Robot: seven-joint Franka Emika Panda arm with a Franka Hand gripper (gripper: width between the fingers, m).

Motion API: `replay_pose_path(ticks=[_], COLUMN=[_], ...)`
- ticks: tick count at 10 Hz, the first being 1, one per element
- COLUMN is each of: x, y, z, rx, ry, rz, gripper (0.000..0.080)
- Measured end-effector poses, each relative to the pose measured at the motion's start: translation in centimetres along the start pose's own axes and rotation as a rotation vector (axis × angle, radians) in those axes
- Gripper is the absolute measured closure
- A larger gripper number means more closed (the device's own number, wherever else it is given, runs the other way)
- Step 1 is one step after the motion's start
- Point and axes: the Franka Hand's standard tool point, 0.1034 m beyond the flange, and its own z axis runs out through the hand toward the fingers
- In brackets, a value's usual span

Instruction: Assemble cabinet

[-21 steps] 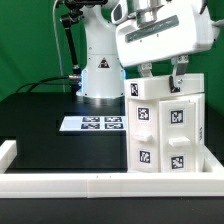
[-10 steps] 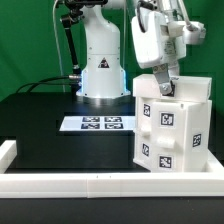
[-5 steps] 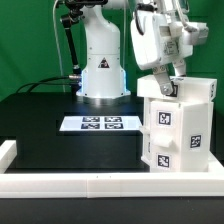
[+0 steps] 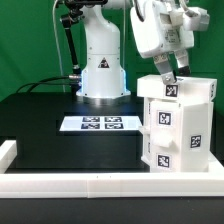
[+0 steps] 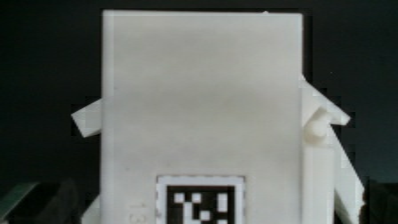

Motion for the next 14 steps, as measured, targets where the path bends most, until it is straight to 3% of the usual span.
replay_pose_path(ticks=[2,3,6,9,12,14], x=[0.0,-0.3,-1.1,-2.2,-2.4,-2.5], y=[0.2,0.3,0.3,0.7,0.5,1.0], z=[0.0,0.1,-0.2,-0.4,-0.6,-0.7], rx=[-0.011,-0.037,-0.059,-0.127,-0.127,-0.148], ry=[0.009,0.024,0.018,-0.006,-0.023,-0.022], rz=[-0.102,-0.237,-0.626,-1.016,-1.248,-1.41], gripper=[0.0002,0.0002,0.0002,0.0002,0.0002,0.0002])
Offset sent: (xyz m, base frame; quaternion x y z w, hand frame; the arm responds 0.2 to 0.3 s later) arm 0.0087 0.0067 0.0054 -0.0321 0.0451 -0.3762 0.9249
